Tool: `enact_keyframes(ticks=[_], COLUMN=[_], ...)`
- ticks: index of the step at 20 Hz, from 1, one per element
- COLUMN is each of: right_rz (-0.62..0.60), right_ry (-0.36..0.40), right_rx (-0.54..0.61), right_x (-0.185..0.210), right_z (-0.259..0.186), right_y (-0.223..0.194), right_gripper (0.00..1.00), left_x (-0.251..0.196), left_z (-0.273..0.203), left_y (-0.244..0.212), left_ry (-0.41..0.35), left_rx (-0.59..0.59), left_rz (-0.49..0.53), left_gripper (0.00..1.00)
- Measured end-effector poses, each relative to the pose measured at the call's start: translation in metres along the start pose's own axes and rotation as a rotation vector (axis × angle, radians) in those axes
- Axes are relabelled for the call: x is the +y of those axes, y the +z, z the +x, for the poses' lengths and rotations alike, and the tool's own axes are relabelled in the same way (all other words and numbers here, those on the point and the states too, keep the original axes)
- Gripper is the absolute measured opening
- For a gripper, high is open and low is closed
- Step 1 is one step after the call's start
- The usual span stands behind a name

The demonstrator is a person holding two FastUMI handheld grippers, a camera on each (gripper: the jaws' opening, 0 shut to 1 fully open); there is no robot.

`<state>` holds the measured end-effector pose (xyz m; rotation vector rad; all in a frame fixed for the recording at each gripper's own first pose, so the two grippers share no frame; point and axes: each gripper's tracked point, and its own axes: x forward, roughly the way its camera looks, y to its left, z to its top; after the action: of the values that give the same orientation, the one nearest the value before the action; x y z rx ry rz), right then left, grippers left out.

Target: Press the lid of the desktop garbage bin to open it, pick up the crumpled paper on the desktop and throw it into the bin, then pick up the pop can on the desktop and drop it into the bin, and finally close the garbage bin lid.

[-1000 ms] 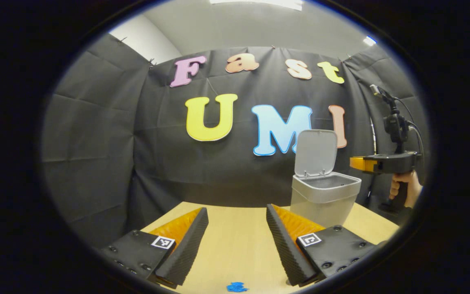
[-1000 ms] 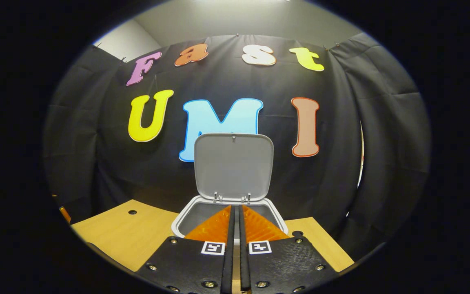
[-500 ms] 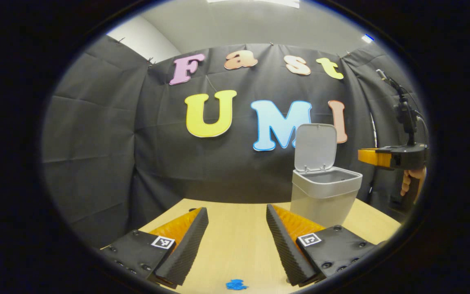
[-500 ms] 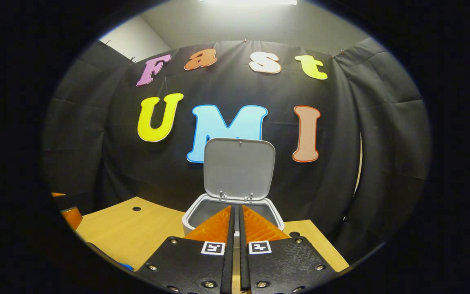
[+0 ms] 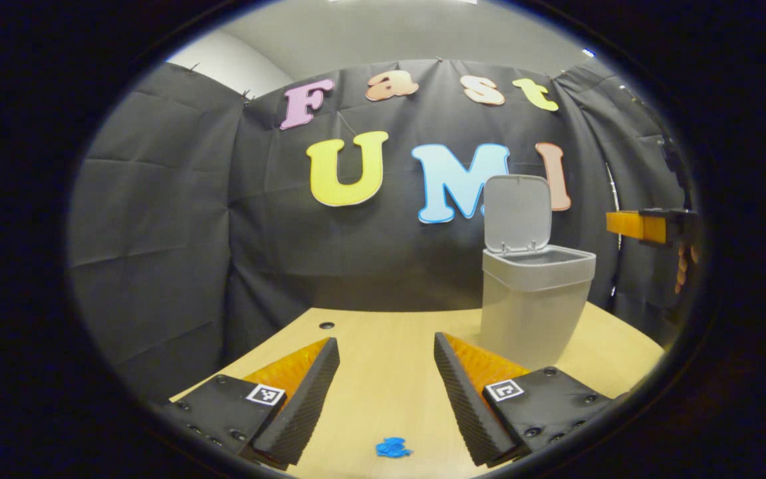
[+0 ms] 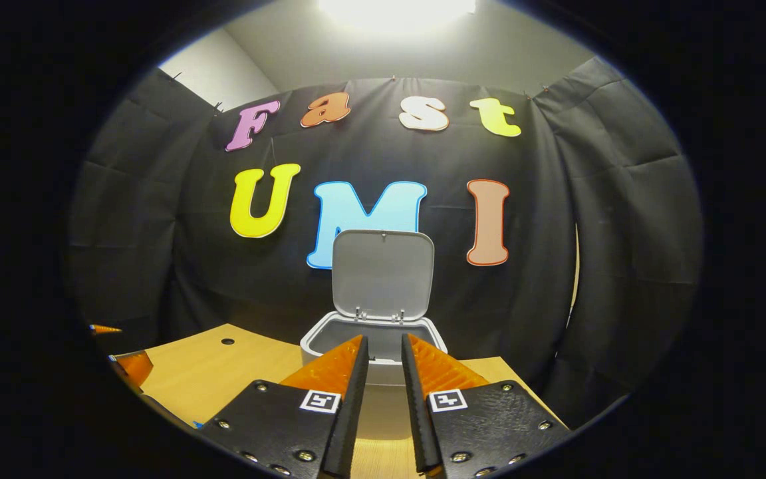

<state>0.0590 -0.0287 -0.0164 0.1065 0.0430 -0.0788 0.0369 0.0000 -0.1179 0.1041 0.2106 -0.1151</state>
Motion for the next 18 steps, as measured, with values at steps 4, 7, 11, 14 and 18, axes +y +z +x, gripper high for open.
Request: enact_keyframes(ticks=[4,7,11,14,18], right_rz=[-0.003,0.002,-0.004,-0.027,-0.049], right_ry=[-0.025,-0.04,-0.077,-0.09,-0.109], right_rx=[0.008,0.019,0.018,0.017,0.019], right_x=[0.001,0.011,0.017,0.019,0.019], right_z=[-0.013,-0.02,-0.025,-0.028,-0.029], right_y=[0.001,0.003,0.004,0.005,0.005], right_gripper=[0.46,0.57,0.68,0.76,0.91], left_x=[-0.004,-0.001,-0.002,-0.008,-0.012], left_z=[0.002,0.006,0.015,0.022,0.027], left_y=[-0.039,-0.07,-0.125,-0.158,-0.202], left_ry=[-0.048,-0.086,-0.133,-0.164,-0.187], left_rx=[0.069,0.138,0.267,0.356,0.483], left_rz=[0.045,0.057,0.066,0.067,0.063], left_gripper=[0.96,0.96,0.97,1.0,0.97])
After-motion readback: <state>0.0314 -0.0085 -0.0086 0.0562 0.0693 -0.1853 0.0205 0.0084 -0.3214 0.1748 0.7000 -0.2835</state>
